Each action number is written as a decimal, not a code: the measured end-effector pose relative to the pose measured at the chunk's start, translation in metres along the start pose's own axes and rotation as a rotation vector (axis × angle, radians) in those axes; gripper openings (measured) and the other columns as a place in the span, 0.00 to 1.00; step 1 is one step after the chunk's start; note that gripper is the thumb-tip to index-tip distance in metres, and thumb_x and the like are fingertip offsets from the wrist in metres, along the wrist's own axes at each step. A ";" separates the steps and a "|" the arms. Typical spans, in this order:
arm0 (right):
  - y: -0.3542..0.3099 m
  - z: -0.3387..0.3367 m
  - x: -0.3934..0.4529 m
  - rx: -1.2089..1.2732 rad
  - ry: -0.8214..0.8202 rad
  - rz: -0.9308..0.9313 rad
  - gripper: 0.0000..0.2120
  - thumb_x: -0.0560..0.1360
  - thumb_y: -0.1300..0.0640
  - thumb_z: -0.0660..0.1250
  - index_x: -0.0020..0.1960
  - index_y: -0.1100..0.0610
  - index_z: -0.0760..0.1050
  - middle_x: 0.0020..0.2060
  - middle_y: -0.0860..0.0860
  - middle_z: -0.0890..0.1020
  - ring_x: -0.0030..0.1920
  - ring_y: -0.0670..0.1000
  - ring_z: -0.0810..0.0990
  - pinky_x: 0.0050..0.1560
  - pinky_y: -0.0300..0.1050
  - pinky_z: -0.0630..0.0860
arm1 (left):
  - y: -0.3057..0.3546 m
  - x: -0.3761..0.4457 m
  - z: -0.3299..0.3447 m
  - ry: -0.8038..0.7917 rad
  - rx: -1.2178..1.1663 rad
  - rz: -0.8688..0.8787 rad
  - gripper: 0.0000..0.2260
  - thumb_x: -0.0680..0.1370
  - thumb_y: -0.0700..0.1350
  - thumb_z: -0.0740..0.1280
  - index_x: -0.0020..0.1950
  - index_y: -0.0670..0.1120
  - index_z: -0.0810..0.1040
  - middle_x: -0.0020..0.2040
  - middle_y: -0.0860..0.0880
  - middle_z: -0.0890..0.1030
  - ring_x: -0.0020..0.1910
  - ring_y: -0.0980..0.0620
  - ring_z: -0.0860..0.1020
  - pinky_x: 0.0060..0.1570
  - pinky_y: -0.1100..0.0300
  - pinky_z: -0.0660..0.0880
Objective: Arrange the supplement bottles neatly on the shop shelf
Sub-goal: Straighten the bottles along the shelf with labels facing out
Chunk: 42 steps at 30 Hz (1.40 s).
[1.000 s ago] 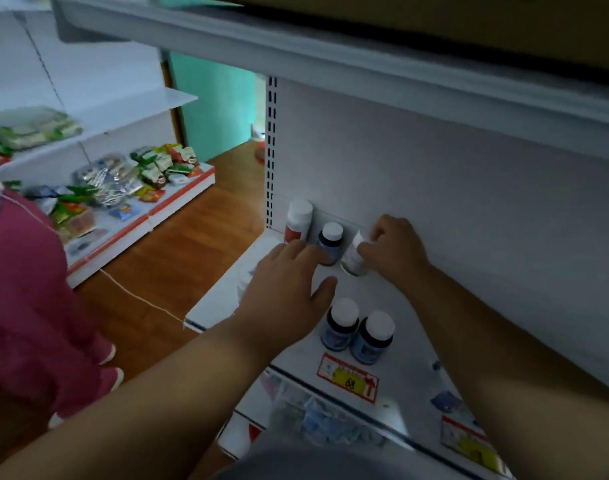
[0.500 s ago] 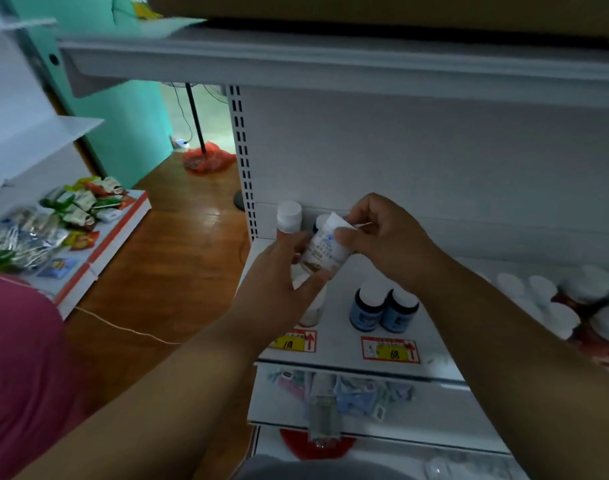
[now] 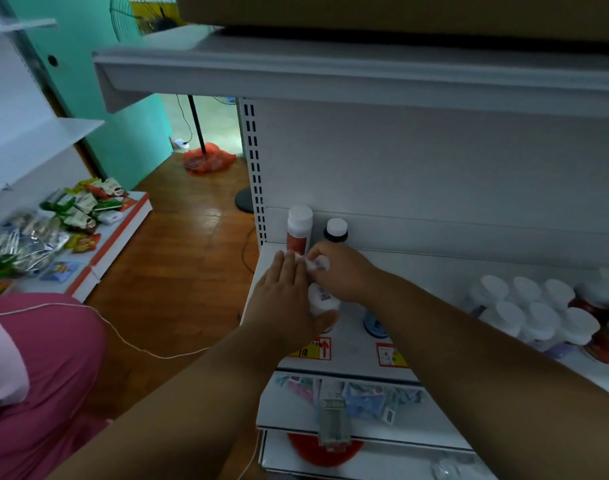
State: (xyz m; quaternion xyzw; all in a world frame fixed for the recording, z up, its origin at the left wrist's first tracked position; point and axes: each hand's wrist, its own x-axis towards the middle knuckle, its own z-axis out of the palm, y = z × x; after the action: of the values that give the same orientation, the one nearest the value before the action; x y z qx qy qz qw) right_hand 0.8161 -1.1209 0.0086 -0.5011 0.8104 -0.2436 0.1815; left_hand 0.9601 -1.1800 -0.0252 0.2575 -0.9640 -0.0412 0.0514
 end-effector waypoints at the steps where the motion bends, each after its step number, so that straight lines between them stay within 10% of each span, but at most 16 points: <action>1: 0.001 0.002 0.000 -0.002 -0.004 0.000 0.10 0.79 0.49 0.63 0.59 0.50 0.72 0.54 0.52 0.78 0.48 0.49 0.77 0.39 0.40 0.67 | -0.001 0.000 0.001 -0.001 -0.002 0.003 0.50 0.68 0.77 0.43 0.78 0.43 0.40 0.79 0.43 0.42 0.77 0.45 0.36 0.72 0.52 0.36; 10: 0.008 -0.029 0.021 -0.143 0.351 0.069 0.10 0.79 0.56 0.61 0.58 0.55 0.74 0.54 0.57 0.75 0.51 0.56 0.77 0.49 0.48 0.76 | -0.002 -0.001 -0.002 0.063 -0.012 0.016 0.51 0.68 0.78 0.44 0.79 0.43 0.45 0.79 0.43 0.48 0.78 0.45 0.43 0.72 0.52 0.39; 23: 0.025 -0.042 0.062 -0.337 0.125 0.046 0.09 0.75 0.58 0.66 0.53 0.59 0.71 0.54 0.61 0.75 0.53 0.60 0.76 0.48 0.48 0.71 | 0.016 -0.007 -0.034 0.241 -0.012 0.057 0.39 0.74 0.72 0.52 0.76 0.47 0.61 0.74 0.48 0.67 0.72 0.48 0.64 0.67 0.55 0.49; 27: 0.031 -0.073 0.027 -0.243 0.123 0.047 0.20 0.76 0.55 0.65 0.67 0.59 0.70 0.59 0.59 0.72 0.57 0.59 0.74 0.56 0.49 0.72 | 0.028 -0.007 -0.044 0.243 -0.107 0.131 0.32 0.75 0.65 0.60 0.73 0.47 0.66 0.69 0.49 0.71 0.68 0.49 0.67 0.69 0.57 0.58; 31: 0.053 -0.113 -0.030 -0.294 0.221 -0.034 0.10 0.76 0.63 0.63 0.36 0.61 0.73 0.36 0.52 0.73 0.38 0.54 0.71 0.44 0.48 0.67 | 0.055 -0.007 -0.045 0.186 -0.207 0.298 0.25 0.77 0.58 0.63 0.71 0.48 0.69 0.66 0.49 0.73 0.65 0.49 0.69 0.66 0.55 0.65; 37: 0.095 -0.127 -0.100 -0.308 0.280 0.176 0.13 0.72 0.54 0.68 0.54 0.59 0.74 0.46 0.53 0.71 0.46 0.51 0.71 0.43 0.45 0.69 | 0.111 0.015 -0.030 0.115 -0.202 0.420 0.28 0.74 0.59 0.65 0.71 0.48 0.66 0.65 0.48 0.72 0.62 0.46 0.70 0.62 0.52 0.66; 42: 0.099 -0.114 -0.115 -0.353 0.099 0.210 0.10 0.73 0.53 0.66 0.50 0.57 0.71 0.47 0.54 0.69 0.41 0.54 0.72 0.41 0.45 0.68 | 0.140 0.042 -0.009 -0.006 0.028 0.388 0.31 0.73 0.64 0.63 0.69 0.48 0.63 0.62 0.47 0.72 0.59 0.44 0.71 0.57 0.50 0.68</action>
State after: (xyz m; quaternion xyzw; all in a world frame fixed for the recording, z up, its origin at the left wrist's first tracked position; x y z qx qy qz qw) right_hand 0.7325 -0.9553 0.0500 -0.4255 0.8961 -0.1020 0.0751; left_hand 0.8566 -1.0806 0.0021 0.0674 -0.9962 -0.0176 0.0519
